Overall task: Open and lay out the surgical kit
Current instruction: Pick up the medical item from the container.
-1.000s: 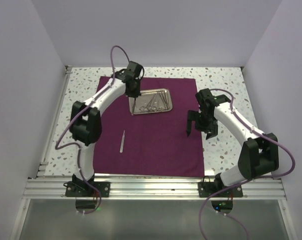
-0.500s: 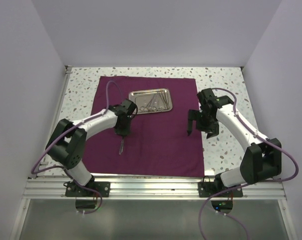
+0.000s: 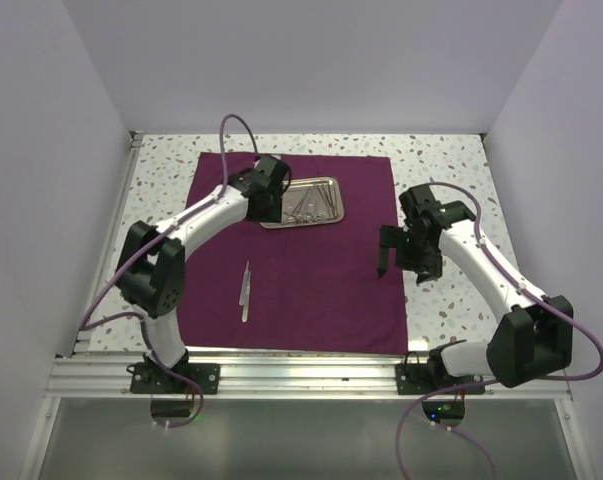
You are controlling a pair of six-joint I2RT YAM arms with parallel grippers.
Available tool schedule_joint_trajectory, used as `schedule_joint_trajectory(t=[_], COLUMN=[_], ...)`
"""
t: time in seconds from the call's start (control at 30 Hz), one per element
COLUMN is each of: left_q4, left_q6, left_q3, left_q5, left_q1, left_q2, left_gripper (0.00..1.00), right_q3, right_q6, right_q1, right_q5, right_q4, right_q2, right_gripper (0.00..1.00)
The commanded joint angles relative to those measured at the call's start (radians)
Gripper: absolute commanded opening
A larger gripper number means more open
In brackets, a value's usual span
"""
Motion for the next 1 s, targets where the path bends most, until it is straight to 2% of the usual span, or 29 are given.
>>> schedule_joint_trajectory(t=[0.0,0.13,0.37,0.6,0.97], left_q4=[-0.018,-0.055,-0.081,-0.067,-0.030], left_q6=[0.029,0.029,0.037,0.054,0.071], left_q3=[0.130,0.301,0.445,0.445,0.390], left_q5=[-0.054,-0.066,-0.056,-0.059,-0.028], left_q1=[0.002,0.010,0.037,0.057,0.092], left_q2=[0.126,0.255,0.403,0.407,0.407], left_gripper=[0.46,0.43,0.40,0.40,0.41], right_q3=[-0.014,-0.026,-0.032,-0.068,-0.035], right_q6=[0.001,0.004,0.008,0.016,0.018], right_q1=[-0.002,-0.002,-0.004,-0.002,-0.002], right_q5=[0.007,0.015,0.043,0.037,0.038], right_q4=[-0.013,-0.024,-0.048,-0.042,-0.037], right_q2=[-0.041,-0.056,-0.084,-0.090,-0.053], right_gripper=[0.98,0.98,0.98,0.98,0.98])
